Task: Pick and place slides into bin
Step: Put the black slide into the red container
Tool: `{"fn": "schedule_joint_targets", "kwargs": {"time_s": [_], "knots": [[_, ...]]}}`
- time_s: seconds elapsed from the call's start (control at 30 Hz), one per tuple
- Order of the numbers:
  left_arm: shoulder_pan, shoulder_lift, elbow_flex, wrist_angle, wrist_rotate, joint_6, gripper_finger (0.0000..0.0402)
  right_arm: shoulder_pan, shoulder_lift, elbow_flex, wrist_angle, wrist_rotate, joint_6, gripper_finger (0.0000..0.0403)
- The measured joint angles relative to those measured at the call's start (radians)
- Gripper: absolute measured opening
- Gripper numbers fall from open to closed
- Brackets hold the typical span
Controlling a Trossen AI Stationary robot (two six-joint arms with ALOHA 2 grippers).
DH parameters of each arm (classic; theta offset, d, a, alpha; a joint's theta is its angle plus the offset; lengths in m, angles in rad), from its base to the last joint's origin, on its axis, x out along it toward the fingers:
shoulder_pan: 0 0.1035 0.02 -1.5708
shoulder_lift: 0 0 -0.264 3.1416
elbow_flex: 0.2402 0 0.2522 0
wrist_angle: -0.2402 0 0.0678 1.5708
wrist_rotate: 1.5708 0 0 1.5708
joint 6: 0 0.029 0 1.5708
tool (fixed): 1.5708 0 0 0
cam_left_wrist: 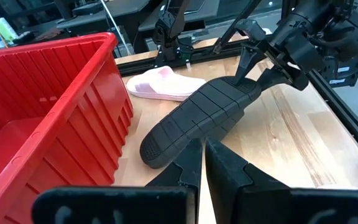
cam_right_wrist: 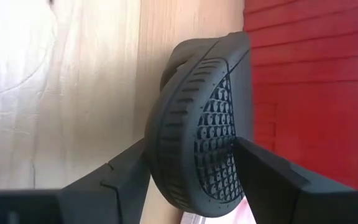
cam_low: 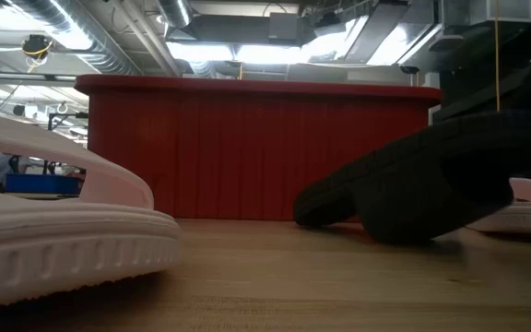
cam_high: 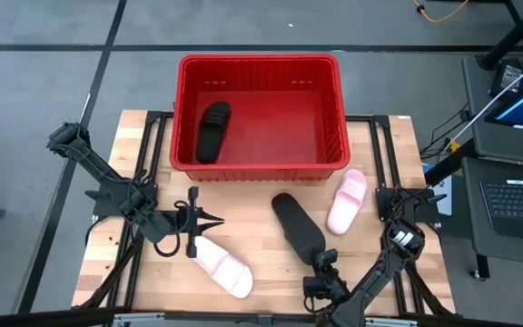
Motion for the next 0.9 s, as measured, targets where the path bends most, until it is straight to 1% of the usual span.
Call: {"fn": "schedule_joint_targets", "kwargs": {"time_s": [0.1,0.17,0.23,0.37,0.5,0.63,0.9], "knots": [[0.0,0.0,0.0,-0.003,0.0,0.0,0.0015,-0.009,0.0,0.0,-0.001,-0.014,0.031,0.0215],[0.0,0.0,0.0,-0.003,0.0,0.0,0.0015,-0.012,0.0,0.0,-0.003,-0.014,0.039,0.0191],[0.0,0.0,0.0,-0.003,0.0,0.0,0.0015,-0.012,0.0,0.005,-0.009,-0.013,0.029,0.0156],[0.0,0.0,0.0,-0.003,0.0,0.0,0.0015,-0.012,0.0,0.039,-0.016,-0.012,0.019,0.0071],[0.0,0.0,0.0,-0.003,0.0,0.0,0.0015,-0.016,0.0,0.091,-0.01,-0.025,-0.023,0.0066],[0.0,0.0,0.0,-0.003,0.0,0.0,0.0015,-0.032,-0.004,0.152,-0.005,-0.08,-0.045,0.0065],[0.0,0.0,0.0,-0.002,0.002,0.0,0.0015,-0.05,-0.006,0.331,0.001,-0.083,-0.114,0.0063]]}}
